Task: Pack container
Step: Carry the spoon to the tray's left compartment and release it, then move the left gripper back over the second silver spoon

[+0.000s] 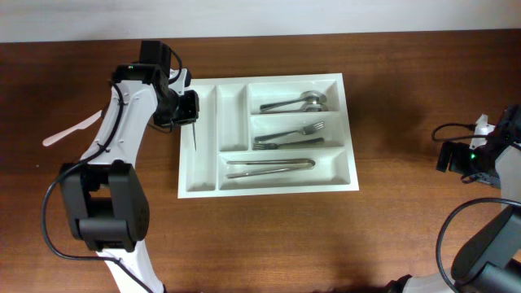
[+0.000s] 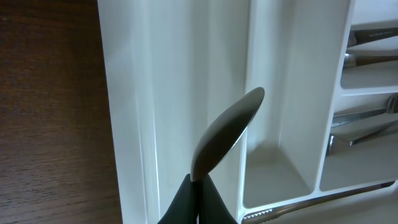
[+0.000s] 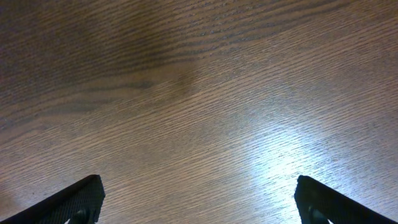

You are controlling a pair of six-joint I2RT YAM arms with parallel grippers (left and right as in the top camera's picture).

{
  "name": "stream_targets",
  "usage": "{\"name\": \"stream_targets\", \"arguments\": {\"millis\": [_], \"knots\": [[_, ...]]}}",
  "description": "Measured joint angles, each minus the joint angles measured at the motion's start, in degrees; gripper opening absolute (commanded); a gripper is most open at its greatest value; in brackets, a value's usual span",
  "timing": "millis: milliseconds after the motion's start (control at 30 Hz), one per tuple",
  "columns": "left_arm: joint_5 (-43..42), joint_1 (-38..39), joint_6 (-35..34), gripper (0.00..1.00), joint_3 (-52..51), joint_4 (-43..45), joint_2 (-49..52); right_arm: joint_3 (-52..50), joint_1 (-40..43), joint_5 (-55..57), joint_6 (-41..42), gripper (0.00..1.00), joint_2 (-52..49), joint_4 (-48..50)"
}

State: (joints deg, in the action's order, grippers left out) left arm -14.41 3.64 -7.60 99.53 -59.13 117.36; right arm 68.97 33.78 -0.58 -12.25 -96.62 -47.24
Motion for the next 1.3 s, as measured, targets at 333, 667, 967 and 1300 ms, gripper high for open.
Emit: {"name": "stream_targets", "arguments": {"millis": [333,667,967,1300], "knots": [[-0.02,0.00,-0.42,0.17,0.00,0.00,-0.02,0.00,0.00,0.02,0.00,0.99,0.00,0.00],[-0.26,-0.07,-0.90,0.65,0.04,5.01,0.00,0.00,0.00,0.02,0.02,0.99,0.00,0.00],[0.13,-8.81,2.27,0.70,0.57,8.90,0.00,0.00,0.00,0.02,0.02,0.99,0.00,0.02],[5.75,-24.44,33.03,0.76,0.63,0.52,0.00,0.00,0.00,0.02,0.02,0.99,0.00,0.00]]}}
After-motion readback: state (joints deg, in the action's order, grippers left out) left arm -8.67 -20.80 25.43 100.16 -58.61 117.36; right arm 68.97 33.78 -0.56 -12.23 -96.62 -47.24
